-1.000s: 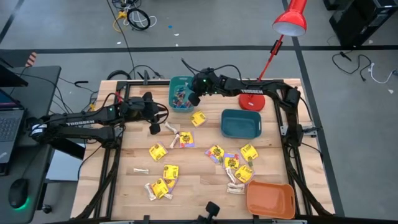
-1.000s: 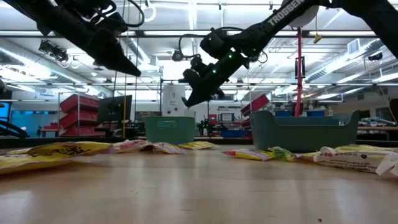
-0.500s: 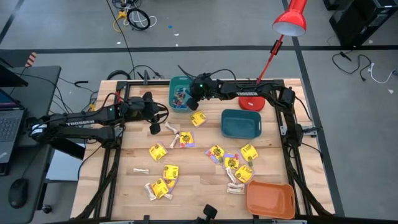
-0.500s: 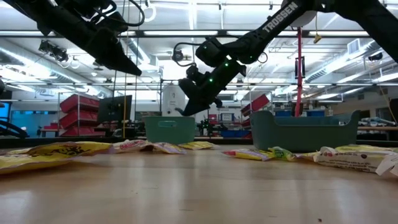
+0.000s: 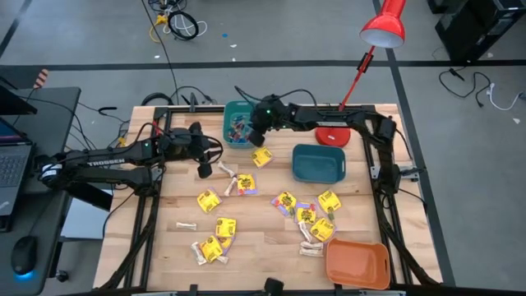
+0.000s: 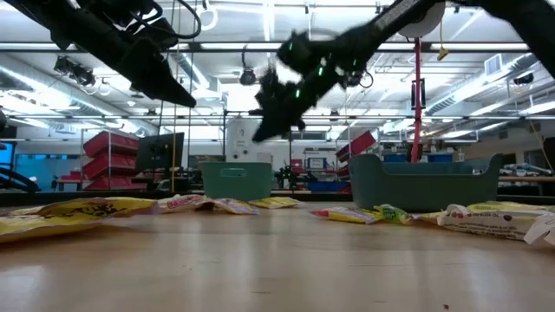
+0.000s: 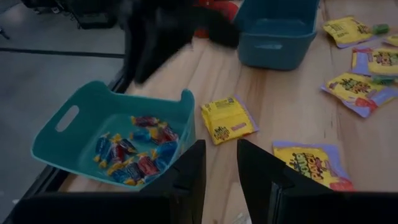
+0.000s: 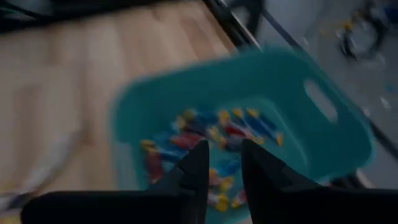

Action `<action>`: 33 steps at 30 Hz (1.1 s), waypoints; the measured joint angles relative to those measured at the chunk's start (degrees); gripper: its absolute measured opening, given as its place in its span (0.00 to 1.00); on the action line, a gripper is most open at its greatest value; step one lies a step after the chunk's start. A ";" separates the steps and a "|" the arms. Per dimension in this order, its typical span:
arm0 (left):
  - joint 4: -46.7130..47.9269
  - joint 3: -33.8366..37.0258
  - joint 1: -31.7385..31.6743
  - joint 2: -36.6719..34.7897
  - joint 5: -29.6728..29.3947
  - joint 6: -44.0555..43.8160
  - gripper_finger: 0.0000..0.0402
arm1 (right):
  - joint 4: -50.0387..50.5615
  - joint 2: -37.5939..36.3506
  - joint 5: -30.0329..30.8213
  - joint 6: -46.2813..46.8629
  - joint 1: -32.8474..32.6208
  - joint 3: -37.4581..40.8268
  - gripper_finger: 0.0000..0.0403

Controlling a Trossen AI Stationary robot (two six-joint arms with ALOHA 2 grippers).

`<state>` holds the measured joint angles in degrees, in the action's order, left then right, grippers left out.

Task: Sort candy
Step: Put the green candy into the green bin

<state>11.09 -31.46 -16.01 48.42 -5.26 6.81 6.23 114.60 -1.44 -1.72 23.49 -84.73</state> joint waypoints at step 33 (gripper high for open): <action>-1.11 0.00 0.00 0.00 -0.04 0.41 0.23 | 52.90 -21.89 -1.77 7.98 -34.25 4.32 0.17</action>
<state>9.98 -31.46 -16.01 48.42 -5.30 7.22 59.13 92.71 -3.21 6.25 -10.76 -80.40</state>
